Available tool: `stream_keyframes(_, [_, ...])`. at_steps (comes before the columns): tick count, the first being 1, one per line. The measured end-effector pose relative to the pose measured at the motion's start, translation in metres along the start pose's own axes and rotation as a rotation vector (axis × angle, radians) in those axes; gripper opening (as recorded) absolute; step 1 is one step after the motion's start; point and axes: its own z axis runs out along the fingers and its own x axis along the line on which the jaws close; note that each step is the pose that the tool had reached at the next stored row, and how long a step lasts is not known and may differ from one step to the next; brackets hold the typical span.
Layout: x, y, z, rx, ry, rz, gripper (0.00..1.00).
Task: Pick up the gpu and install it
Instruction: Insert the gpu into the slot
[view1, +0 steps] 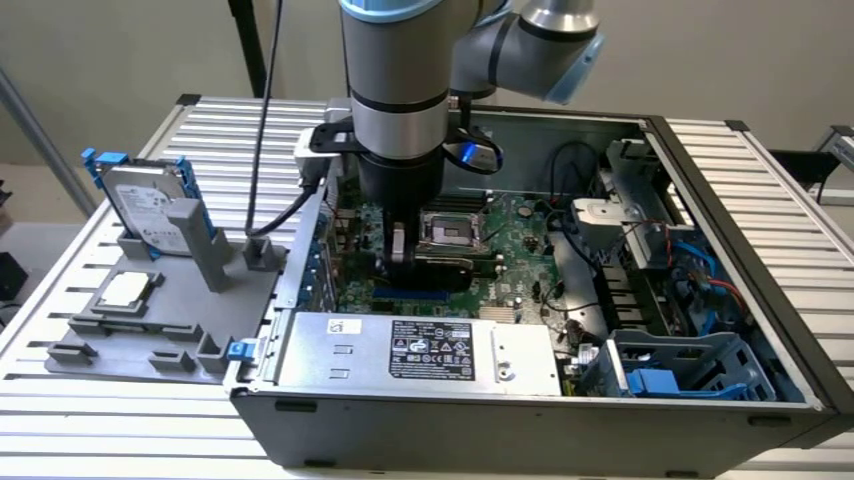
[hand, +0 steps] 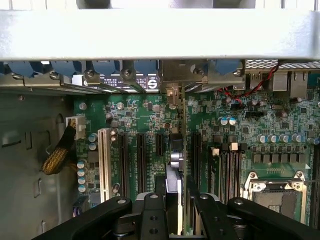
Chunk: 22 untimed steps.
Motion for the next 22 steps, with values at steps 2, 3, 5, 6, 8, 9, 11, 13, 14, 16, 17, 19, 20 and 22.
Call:
stream_keyframes(2, [0.0, 0.0001, 0.0016, 0.0, -0.0007, 0.0, 0.27])
stream_keyframes(3, [0.0, 0.0001, 0.002, -0.0001, -0.001, 0.0, 0.27])
stream_keyframes(5, [0.0, 0.0, 0.0027, -0.0002, -0.0019, 0.0, 0.27])
stream_keyframes(6, [-0.0001, 0.0, 0.0029, -0.0003, -0.0023, 0.0, 0.27])
stream_keyframes(8, [-0.0003, -0.0001, 0.0034, -0.0003, -0.0031, 0.0, 0.27])
stream_keyframes(9, [-0.0003, -0.0001, 0.0036, -0.0003, -0.0034, 0.0, 0.27])
stream_keyframes(11, [-0.0004, -0.0001, 0.0043, -0.0003, -0.004, 0.0, 0.27])
stream_keyframes(13, [-0.0004, -0.0001, 0.005, -0.0006, -0.0043, 0.0, 0.27])
stream_keyframes(14, [-0.0004, -0.0001, 0.0054, -0.0007, -0.0045, 0.0, 0.27])
stream_keyframes(16, [-0.0003, -0.0001, 0.0062, -0.0012, -0.0049, 0.0, 0.27])
stream_keyframes(17, [-0.0003, -0.0001, 0.0063, -0.0016, -0.0048, 0.0, 0.27])
stream_keyframes(19, [-0.0004, -0.0001, 0.0065, -0.0017, -0.005, 0.0, 0.27])
stream_keyframes(20, [-0.0008, -0.0001, 0.0067, -0.0016, -0.0053, 0.0, 0.27])
stream_keyframes(22, [-0.0016, 0.0, 0.0067, -0.0017, -0.0056, 0.0, 0.27])
